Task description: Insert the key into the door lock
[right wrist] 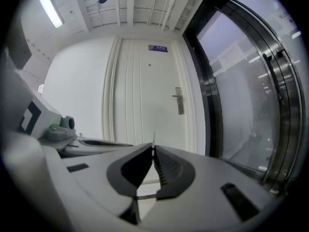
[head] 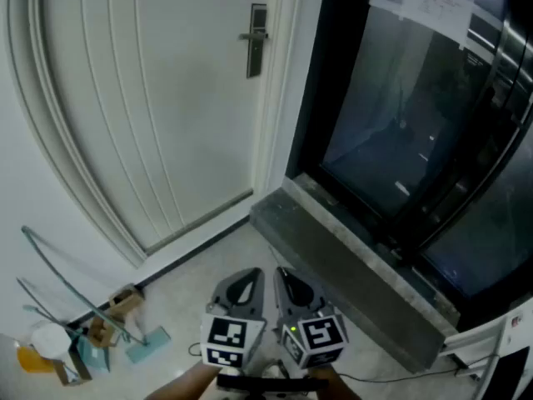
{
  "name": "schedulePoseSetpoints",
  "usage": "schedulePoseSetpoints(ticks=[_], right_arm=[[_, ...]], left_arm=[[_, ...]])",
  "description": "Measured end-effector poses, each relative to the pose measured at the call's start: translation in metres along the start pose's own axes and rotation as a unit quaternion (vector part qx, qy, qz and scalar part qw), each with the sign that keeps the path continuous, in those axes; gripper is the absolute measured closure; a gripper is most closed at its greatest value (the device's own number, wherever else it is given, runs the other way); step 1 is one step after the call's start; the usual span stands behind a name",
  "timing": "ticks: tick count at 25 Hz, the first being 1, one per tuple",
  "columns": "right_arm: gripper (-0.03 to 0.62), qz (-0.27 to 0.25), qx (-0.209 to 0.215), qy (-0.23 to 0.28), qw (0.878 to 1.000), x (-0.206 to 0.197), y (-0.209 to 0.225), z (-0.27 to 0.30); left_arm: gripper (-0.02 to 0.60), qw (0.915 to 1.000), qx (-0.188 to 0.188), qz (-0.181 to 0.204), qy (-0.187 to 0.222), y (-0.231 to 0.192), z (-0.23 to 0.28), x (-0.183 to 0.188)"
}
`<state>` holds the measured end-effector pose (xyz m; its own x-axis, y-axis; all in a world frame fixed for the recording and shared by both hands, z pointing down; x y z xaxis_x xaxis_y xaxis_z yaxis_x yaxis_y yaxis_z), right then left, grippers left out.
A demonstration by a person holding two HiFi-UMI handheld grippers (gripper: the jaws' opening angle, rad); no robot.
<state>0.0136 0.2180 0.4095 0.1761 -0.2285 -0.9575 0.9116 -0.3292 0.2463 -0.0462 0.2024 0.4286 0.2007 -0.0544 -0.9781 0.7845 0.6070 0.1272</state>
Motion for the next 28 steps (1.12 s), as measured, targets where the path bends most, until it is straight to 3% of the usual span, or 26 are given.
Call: schedulePoseSetpoints(ticks=[28], right_arm=[[0.573, -0.021, 0.029, 0.009, 0.999, 0.009, 0.018, -0.038]], left_arm=[[0.578, 0.9997, 0.021, 0.01, -0.001, 0.051, -0.001, 0.02]])
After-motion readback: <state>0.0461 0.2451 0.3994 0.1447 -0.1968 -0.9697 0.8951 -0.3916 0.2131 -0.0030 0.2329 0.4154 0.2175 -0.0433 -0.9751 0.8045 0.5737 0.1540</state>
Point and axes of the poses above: the fingertips, and each gripper's own axes: z forward along the fingers, y to its right, x out of its top, the point moved 2 cm from there along -z, backward along the fingers, and after that the axes turned 12 degrees about z, right-handed, at the moved point
